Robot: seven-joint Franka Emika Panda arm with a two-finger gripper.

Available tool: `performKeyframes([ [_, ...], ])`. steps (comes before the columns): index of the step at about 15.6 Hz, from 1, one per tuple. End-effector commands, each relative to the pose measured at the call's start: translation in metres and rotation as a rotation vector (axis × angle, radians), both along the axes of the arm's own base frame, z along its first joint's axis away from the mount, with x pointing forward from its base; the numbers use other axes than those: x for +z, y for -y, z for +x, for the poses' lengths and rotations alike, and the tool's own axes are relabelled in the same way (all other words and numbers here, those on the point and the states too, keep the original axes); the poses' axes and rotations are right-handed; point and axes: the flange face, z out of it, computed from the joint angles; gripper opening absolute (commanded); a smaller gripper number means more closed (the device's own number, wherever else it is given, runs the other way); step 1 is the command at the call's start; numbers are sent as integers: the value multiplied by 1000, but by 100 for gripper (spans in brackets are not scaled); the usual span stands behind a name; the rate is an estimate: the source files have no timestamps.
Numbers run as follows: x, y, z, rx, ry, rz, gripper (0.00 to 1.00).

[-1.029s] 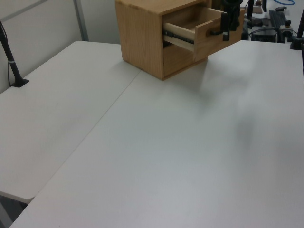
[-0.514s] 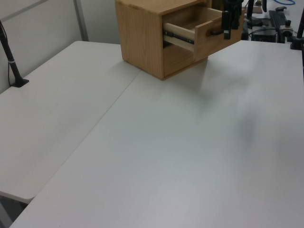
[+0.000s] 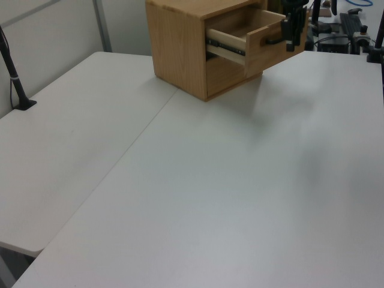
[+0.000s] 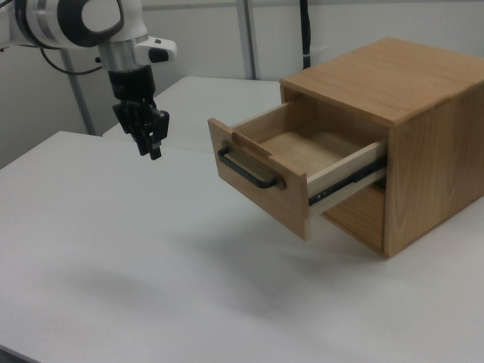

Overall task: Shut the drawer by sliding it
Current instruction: 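Move the gripper down toward the front panel of the open drawer, then push the drawer front with the gripper into the wooden cabinet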

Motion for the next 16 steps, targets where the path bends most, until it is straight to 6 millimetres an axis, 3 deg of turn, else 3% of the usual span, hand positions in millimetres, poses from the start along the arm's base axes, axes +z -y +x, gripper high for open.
performKeyframes([
  [1, 2, 33, -1, -160, -2, 26, 10],
  [5, -5, 88, 8, -254, 71, 23, 7],
  [9, -31, 136, 34, -319, 162, 8, 7],
  [12, -54, 153, 54, -339, 222, -3, 7],
  [16, -52, 178, 72, -432, 383, -10, 5],
])
